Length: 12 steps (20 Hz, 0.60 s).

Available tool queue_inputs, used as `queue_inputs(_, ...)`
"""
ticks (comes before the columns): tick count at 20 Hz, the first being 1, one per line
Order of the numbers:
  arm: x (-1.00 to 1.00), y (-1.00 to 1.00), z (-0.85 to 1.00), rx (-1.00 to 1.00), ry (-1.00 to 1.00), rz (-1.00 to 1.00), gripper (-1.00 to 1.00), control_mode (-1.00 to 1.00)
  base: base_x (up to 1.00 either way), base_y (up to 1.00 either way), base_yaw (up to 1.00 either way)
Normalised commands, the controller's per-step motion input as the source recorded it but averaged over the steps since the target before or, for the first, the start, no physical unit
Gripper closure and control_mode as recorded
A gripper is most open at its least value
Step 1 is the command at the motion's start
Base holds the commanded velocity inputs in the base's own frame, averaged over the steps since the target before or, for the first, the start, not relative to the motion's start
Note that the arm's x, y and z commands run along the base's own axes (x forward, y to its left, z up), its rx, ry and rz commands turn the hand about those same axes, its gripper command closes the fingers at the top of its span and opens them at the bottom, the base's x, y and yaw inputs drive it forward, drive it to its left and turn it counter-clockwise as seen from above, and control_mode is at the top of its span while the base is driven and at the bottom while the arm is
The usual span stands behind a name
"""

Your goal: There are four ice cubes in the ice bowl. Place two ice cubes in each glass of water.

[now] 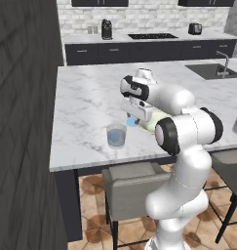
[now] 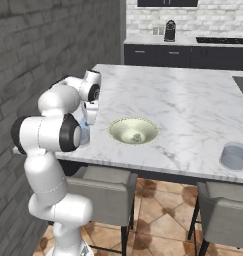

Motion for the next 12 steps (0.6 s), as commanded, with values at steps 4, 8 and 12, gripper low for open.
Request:
queue_inputs(4, 0.01, 0.55, 0.0, 0.0, 0.0, -0.11, 1.0, -1.0, 0.0, 0.0, 0.0)
queue_inputs(8, 0.0, 0.3, -0.01, 0.0, 0.0, -0.08, 1.0, -1.0, 0.0, 0.0, 0.0)
queue_inputs(12, 0.21, -0.03, -0.19, -0.04, 0.0, -0.05, 1.0, -1.0, 0.0, 0.0, 0.0)
